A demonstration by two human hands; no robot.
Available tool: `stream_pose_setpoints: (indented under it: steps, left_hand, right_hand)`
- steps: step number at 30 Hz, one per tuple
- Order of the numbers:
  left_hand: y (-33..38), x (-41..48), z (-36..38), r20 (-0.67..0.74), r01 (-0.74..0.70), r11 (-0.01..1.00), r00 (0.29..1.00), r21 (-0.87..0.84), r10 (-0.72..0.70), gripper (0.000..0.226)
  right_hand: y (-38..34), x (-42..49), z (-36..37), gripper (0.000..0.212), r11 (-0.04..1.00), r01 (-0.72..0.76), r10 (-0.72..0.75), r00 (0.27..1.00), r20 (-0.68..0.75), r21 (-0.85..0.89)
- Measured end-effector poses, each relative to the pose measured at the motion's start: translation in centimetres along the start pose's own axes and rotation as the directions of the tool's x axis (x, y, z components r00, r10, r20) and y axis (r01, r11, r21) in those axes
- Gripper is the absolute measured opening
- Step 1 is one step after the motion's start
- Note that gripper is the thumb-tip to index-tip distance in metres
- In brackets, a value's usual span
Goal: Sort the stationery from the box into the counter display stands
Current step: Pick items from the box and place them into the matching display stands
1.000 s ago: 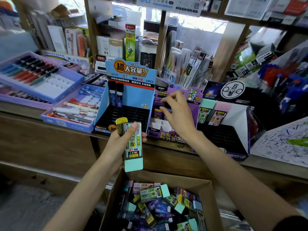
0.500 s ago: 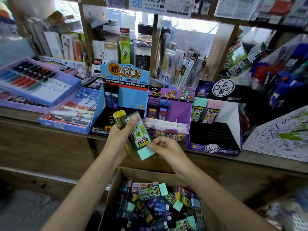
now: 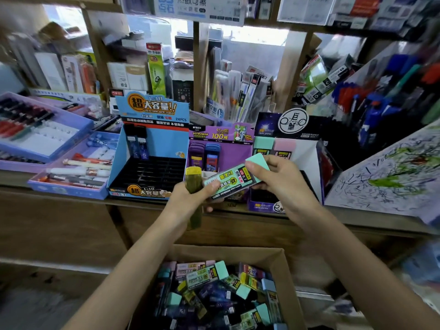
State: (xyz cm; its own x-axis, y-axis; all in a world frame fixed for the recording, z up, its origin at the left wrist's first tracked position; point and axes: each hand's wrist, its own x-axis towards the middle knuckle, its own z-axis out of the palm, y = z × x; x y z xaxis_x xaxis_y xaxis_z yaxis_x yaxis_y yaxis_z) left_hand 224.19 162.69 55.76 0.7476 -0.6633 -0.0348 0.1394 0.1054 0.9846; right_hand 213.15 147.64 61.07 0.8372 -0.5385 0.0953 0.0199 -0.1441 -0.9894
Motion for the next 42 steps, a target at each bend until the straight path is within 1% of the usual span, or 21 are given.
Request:
stream_pose_setpoints:
  steps: [2,4,6,7,9,10,12,13,15,18,20,22,24,27,30,33,36,38,40,41,42]
  left_hand:
    - [-0.2,0.2,0.5,0.015,0.018,1.0,1.0,0.02,-0.018,0.017]
    - [-0.4,0.3,1.0,0.035,0.014,0.997,0.999,0.074,-0.017,0.024]
    - [-0.5,0.4,1.5,0.053,-0.018,0.988,0.999,0.154,0.01,0.037]
    - [-0.6,0.5,1.7,0.057,-0.02,0.986,0.998,0.164,0.011,0.045]
    - [-0.7,0.9,1.9,0.047,0.026,0.994,0.998,0.106,-0.031,0.056]
    - [-0.7,1.0,1.9,0.039,0.051,0.997,0.998,0.05,-0.053,0.054]
    - [-0.8,1.2,1.8,0.021,0.039,0.996,0.999,-0.08,-0.037,0.03]
    - [-0.9,1.2,1.7,0.016,0.021,0.993,1.0,-0.12,-0.019,0.026]
    - [-1.0,1.4,1.6,0.018,0.004,0.993,1.0,-0.116,-0.002,0.03]
    - [-1.1,1.9,1.6,-0.003,0.006,0.997,1.0,-0.077,-0.006,0.027]
    - [-1.3,2.1,1.5,0.002,0.006,0.997,1.0,-0.078,-0.006,0.024]
    - [-1.5,2.1,1.1,0.007,0.024,0.994,1.0,-0.103,-0.023,0.022]
    - [-1.7,2.1,0.8,0.015,0.027,0.992,1.0,-0.12,-0.025,0.023]
    - [-1.9,2.0,0.7,0.013,0.013,0.995,1.0,-0.101,-0.012,0.023]
    - [-2.2,2.1,0.7,-0.008,-0.051,0.998,0.999,-0.046,0.051,0.02]
    - [-2.3,2.1,0.3,-0.008,-0.119,0.992,0.993,0.032,0.119,0.017]
    - [-2.2,1.9,0.0,-0.006,-0.153,0.985,0.988,0.085,0.154,0.016]
    - [-2.1,1.8,0.1,-0.014,-0.167,0.981,0.985,0.098,0.169,0.016]
    - [-1.9,1.7,0.2,-0.033,-0.193,0.975,0.98,0.11,0.197,0.016]
    - [-1.8,1.6,0.2,-0.041,-0.206,0.971,0.976,0.119,0.212,0.015]
    - [-1.6,1.5,0.2,-0.045,-0.216,0.968,0.974,0.127,0.223,0.015]
  right_hand:
    - [-0.2,-0.3,-1.1,0.007,0.999,0.025,-0.023,0.999,0.049,-0.023]
    - [-0.4,-0.4,-2.1,0.009,0.996,0.059,-0.055,0.997,0.049,-0.073]
    - [-0.9,0.2,-3.5,0.011,0.99,0.091,-0.09,0.996,0.01,-0.11]
    - [-1.2,0.6,-4.3,0.012,0.987,0.108,-0.111,0.994,-0.021,-0.12]
    - [-1.9,1.9,-6.2,0.012,0.967,0.171,-0.19,0.978,-0.089,-0.19]
    - [-2.2,2.6,-7.1,0.013,0.944,0.205,-0.24,0.965,-0.109,-0.259]
    - [-2.1,4.1,-8.5,0.009,0.882,0.235,-0.301,0.948,-0.104,-0.409]
    - [-1.9,4.8,-8.8,0.008,0.849,0.235,-0.314,0.945,-0.094,-0.473]
    - [-1.1,6.2,-9.0,0.016,0.789,0.241,-0.341,0.937,-0.076,-0.565]
    - [-0.3,8.0,-8.4,0.017,0.702,0.279,-0.376,0.927,-0.009,-0.656]
    - [0.1,9.0,-8.0,0.018,0.651,0.302,-0.372,0.927,0.054,-0.697]
    - [0.4,9.8,-7.7,0.02,0.604,0.319,-0.345,0.931,0.122,-0.73]
    - [0.7,10.3,-7.5,0.022,0.579,0.337,-0.311,0.933,0.181,-0.743]
    - [0.7,10.8,-7.2,0.021,0.609,0.33,-0.293,0.939,0.182,-0.722]
    - [0.6,11.1,-7.0,0.02,0.648,0.308,-0.278,0.947,0.161,-0.697]
    - [0.3,11.2,-7.5,0.023,0.644,0.294,-0.228,0.955,0.19,-0.706]
    - [0.4,11.2,-7.8,0.024,0.621,0.296,-0.195,0.955,0.223,-0.726]
    - [1.2,11.1,-7.4,0.025,0.588,0.306,-0.219,0.951,0.218,-0.749]
    - [2.0,10.9,-6.7,0.028,0.547,0.327,-0.282,0.939,0.198,-0.771]
    - [2.4,10.7,-6.4,0.028,0.513,0.348,-0.332,0.923,0.193,-0.784]
    - [2.7,10.4,-6.0,0.026,0.451,0.388,-0.405,0.891,0.203,-0.804]
